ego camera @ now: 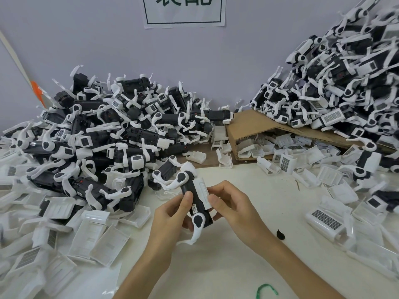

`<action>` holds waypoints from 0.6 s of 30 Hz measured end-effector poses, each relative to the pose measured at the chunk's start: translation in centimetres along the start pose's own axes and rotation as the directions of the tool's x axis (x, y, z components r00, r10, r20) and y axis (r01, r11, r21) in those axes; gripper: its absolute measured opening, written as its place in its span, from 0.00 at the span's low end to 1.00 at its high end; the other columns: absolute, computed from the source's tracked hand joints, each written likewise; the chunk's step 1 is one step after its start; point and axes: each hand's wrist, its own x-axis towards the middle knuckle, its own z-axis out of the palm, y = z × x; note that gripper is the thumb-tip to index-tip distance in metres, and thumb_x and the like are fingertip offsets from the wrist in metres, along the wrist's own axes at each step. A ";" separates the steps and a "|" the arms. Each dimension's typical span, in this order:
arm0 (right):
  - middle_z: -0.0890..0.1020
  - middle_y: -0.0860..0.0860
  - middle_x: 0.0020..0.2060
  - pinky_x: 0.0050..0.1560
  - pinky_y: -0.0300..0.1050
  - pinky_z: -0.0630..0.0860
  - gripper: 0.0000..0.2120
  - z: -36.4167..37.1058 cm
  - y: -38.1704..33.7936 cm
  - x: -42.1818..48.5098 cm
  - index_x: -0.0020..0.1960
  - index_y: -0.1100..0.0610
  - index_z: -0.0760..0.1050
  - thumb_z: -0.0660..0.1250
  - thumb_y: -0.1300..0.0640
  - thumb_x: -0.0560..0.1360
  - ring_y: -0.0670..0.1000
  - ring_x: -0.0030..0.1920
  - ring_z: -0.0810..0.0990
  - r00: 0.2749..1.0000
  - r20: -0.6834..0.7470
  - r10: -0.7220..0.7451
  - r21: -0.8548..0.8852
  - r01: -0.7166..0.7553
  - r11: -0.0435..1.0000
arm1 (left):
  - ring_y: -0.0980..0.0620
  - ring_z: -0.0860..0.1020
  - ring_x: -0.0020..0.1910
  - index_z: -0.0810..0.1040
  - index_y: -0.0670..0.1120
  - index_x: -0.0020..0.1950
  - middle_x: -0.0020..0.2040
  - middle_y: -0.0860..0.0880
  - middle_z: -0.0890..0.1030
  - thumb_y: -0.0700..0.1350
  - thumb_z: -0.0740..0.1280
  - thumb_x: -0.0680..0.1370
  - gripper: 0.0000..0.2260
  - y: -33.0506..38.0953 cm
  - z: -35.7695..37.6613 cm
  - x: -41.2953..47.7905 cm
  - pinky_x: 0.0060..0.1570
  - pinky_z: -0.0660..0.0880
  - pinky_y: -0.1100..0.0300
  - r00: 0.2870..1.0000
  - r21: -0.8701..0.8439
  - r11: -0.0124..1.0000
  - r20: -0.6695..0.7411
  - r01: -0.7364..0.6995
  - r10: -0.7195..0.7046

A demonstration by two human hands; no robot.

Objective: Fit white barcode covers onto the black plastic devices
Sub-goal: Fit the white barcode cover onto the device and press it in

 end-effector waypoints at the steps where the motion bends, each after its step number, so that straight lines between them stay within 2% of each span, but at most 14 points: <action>1: 0.85 0.47 0.49 0.46 0.47 0.81 0.12 0.0 0.0 0.0 0.55 0.54 0.78 0.66 0.47 0.77 0.49 0.50 0.83 1.000 0.005 -0.001 -0.004 0.001 1.000 | 0.56 0.71 0.27 0.85 0.53 0.43 0.29 0.53 0.76 0.67 0.66 0.67 0.20 0.0 0.0 0.0 0.28 0.69 0.68 1.000 -0.004 1.000 -0.003 0.002 -0.002; 7: 0.85 0.48 0.51 0.47 0.48 0.81 0.12 0.2 0.1 -0.1 0.55 0.52 0.78 0.68 0.47 0.76 0.51 0.51 0.83 1.000 0.015 -0.002 0.003 0.002 1.000 | 0.57 0.71 0.27 0.85 0.53 0.43 0.28 0.55 0.76 0.67 0.66 0.67 0.19 0.2 0.1 0.0 0.28 0.69 0.68 1.000 -0.009 1.000 -0.007 -0.005 0.005; 15: 0.85 0.46 0.52 0.47 0.45 0.79 0.11 0.1 -0.1 -0.1 0.52 0.51 0.77 0.71 0.47 0.73 0.49 0.48 0.83 1.000 0.011 -0.014 -0.001 0.014 1.000 | 0.56 0.71 0.28 0.86 0.55 0.46 0.29 0.55 0.76 0.66 0.67 0.67 0.19 -0.1 0.1 0.0 0.28 0.70 0.67 1.000 -0.030 0.999 0.020 0.017 -0.017; 18: 0.85 0.45 0.51 0.47 0.45 0.79 0.09 0.2 0.0 -0.1 0.49 0.45 0.76 0.72 0.45 0.72 0.48 0.47 0.83 1.000 0.006 -0.024 -0.036 0.024 0.999 | 0.56 0.71 0.28 0.86 0.53 0.45 0.29 0.54 0.75 0.65 0.68 0.67 0.19 -0.4 -0.1 0.1 0.28 0.69 0.67 1.000 -0.024 1.000 0.021 0.013 -0.012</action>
